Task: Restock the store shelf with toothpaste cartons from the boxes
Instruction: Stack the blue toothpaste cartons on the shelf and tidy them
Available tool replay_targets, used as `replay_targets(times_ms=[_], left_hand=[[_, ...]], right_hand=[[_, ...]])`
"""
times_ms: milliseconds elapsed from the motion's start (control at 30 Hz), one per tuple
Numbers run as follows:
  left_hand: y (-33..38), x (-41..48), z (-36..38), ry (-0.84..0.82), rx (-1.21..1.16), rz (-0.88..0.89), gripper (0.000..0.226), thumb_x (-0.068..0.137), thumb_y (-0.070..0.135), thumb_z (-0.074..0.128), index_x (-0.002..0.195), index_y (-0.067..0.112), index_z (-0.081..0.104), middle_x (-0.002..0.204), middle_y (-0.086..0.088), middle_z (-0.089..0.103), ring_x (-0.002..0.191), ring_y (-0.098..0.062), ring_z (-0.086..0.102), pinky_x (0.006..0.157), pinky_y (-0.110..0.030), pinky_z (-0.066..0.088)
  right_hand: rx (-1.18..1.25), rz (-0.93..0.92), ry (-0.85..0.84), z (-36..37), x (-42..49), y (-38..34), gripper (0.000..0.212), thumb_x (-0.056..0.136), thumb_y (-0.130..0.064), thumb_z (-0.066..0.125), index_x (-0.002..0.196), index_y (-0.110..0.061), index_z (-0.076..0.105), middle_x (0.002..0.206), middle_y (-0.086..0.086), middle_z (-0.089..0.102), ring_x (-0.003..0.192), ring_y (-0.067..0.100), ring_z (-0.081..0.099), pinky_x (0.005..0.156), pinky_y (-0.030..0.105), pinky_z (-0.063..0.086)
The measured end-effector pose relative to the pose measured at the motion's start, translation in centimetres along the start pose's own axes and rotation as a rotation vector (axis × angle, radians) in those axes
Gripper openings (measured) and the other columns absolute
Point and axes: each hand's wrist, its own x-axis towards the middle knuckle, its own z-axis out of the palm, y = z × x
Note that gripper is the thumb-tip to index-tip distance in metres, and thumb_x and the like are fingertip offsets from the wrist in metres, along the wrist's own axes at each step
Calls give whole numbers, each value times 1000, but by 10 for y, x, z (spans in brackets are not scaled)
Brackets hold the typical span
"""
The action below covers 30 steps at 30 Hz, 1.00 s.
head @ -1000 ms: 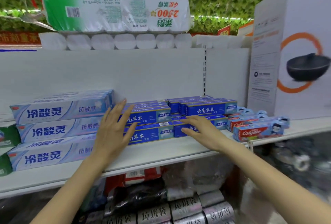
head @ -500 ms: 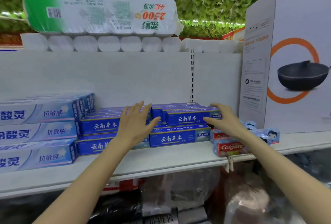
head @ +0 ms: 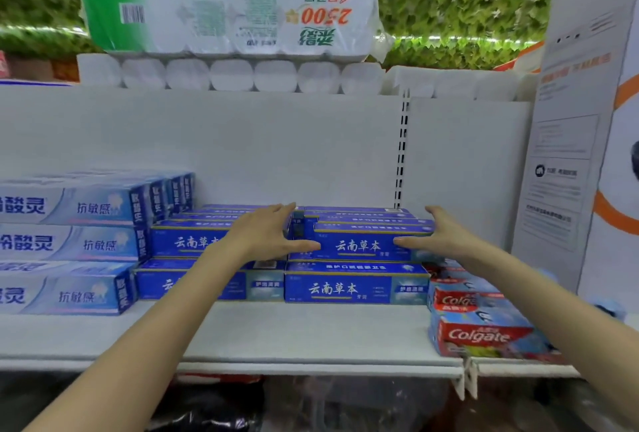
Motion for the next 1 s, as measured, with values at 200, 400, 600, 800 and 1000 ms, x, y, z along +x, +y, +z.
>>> replay_targets(times_ms=[200, 400, 600, 800, 1000], left_hand=[[-2, 12, -2, -54, -45, 20, 96, 75, 71, 57, 152, 30, 18, 157, 6, 28, 139, -18, 35, 109, -42, 35], [-5, 16, -5, -115, -6, 30, 89, 77, 72, 55, 151, 35, 21, 153, 9, 36, 136, -18, 40, 107, -38, 37], [-11, 22, -4, -169, 69, 40, 94, 76, 79, 47, 152, 36, 14, 159, 9, 21, 144, -18, 27, 115, -42, 28], [-10, 22, -3, -190, 99, 30, 93, 77, 79, 44, 152, 37, 11, 162, 5, 10, 147, -20, 17, 118, -48, 19], [-8, 20, -3, -172, 115, 24, 91, 78, 78, 45, 153, 35, 12, 162, 5, 11, 146, -21, 21, 117, -48, 22]], right_hand=[[177, 0, -78, 24, 9, -15, 83, 81, -40, 71, 142, -11, 24, 123, 5, 54, 103, 20, 57, 86, 33, 48], [296, 136, -17, -6, 32, -12, 105, 71, -73, 55, 149, -10, 21, 152, 13, 33, 134, 34, 38, 108, 47, 35], [429, 204, -209, 22, 44, -11, 84, 61, -72, 68, 114, -8, 56, 93, 10, 75, 87, 29, 72, 95, 47, 50], [568, 236, -278, 24, 51, -13, 65, 75, -67, 59, 109, -11, 56, 90, 12, 74, 71, 27, 72, 76, 39, 56], [620, 255, -307, 20, 50, -13, 64, 72, -68, 57, 101, -11, 58, 90, 13, 74, 72, 26, 72, 69, 36, 55]])
